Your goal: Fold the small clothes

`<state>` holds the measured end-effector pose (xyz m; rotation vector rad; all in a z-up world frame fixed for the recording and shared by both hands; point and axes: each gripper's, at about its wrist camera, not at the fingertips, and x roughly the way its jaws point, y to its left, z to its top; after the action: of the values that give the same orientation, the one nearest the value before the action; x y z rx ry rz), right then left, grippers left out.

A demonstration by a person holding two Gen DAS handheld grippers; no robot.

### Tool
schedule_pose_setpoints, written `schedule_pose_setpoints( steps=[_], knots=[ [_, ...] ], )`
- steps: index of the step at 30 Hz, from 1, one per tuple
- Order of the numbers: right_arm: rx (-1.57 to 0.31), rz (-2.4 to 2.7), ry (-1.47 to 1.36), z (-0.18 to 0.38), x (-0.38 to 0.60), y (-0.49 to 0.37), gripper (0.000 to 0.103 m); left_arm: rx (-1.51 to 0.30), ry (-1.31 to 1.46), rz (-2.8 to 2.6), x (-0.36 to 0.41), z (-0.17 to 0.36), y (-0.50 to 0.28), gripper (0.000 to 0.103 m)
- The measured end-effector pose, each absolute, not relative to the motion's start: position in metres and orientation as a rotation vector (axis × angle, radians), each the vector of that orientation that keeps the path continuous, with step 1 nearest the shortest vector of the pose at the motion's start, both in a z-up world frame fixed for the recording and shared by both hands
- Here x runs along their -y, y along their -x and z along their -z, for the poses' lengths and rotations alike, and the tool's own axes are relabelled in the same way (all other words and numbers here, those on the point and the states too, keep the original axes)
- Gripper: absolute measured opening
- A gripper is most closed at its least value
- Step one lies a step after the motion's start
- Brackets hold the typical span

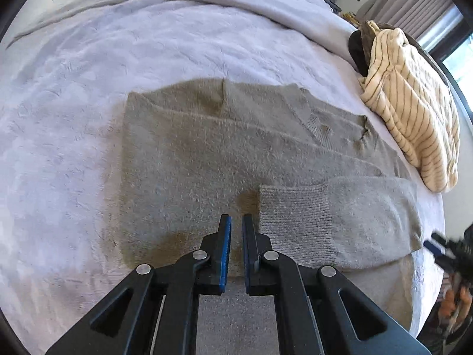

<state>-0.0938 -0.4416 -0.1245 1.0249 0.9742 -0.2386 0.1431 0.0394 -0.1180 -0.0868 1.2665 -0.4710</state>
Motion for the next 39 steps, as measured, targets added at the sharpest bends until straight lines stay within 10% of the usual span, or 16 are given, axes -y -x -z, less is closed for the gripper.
schedule_pose_setpoints(
  steps=[5,8,17,39],
  knots=[
    [-0.961,0.164,-1.246,0.171,0.466,0.054,0.049,-1.258,0.088,0.491,-0.022,0.116,-0.141,0.008],
    [-1.048,0.127,-1.204,0.175,0.455,0.032,0.009,-1.263,0.068,0.501,-0.004,0.12,-0.14,0.008],
    [-1.177,0.289,-0.568,0.149,0.431,0.01,0.009,-1.261,0.003,0.485,0.022,0.138,-0.138,0.008],
    [-1.198,0.287,-0.586,0.137,0.353,0.066,0.011,-1.263,-0.131,0.487,0.025,0.132,-0.124,0.008]
  ],
)
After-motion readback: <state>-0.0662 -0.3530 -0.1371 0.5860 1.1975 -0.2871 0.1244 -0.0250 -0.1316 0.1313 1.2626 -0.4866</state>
